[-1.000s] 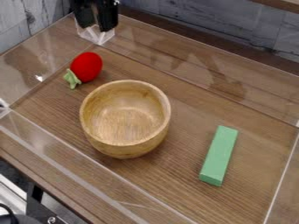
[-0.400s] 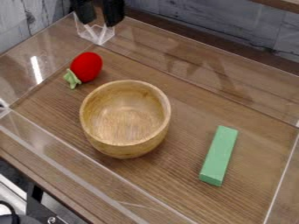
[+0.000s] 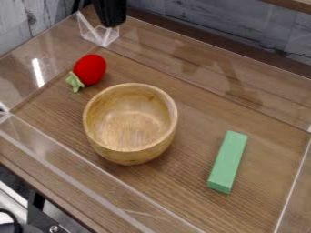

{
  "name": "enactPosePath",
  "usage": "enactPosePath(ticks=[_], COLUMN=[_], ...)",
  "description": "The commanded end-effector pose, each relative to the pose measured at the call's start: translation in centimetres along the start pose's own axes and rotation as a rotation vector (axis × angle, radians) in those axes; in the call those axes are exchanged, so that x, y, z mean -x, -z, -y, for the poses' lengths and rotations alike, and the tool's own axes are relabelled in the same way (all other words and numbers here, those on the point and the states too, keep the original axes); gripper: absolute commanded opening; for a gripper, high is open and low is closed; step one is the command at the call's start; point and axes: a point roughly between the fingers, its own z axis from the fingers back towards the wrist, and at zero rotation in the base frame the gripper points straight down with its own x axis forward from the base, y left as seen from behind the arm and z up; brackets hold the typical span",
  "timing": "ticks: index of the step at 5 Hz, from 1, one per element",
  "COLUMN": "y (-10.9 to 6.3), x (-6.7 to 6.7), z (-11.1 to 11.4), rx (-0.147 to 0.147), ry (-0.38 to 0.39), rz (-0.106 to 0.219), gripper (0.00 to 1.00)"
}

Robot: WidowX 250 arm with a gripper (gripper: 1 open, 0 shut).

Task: Move the red fruit to the left side of the table

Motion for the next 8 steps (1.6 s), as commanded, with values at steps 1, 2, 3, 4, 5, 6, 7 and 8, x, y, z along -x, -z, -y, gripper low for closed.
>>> enactPosePath(ticks=[1,2,3,4,5,6,7,8], y=[-0.6,-0.1,0.8,1.3,1.5,1.5,0.9,0.3], x=[-0.8,-1.7,-3.0,-2.8,-2.5,-2.9,-3.0,-3.1], z=[-0.4,-1.7,-2.3,-2.7,-3.0,-3.0,-2.6,-1.6], rx=[-0.029,-0.025,-0.022,-0.021,-0.026,-0.034,-0.043,-0.055], ry=[-0.01,-0.058,-0.086,-0.141,-0.191,-0.192,-0.185,-0.163], rz=[0.046,0.047,0.042,0.036,0.032,0.019,0.012,0.006], gripper=[0.0,0.0,0.0,0.0,1.0,1.0,1.0,1.0])
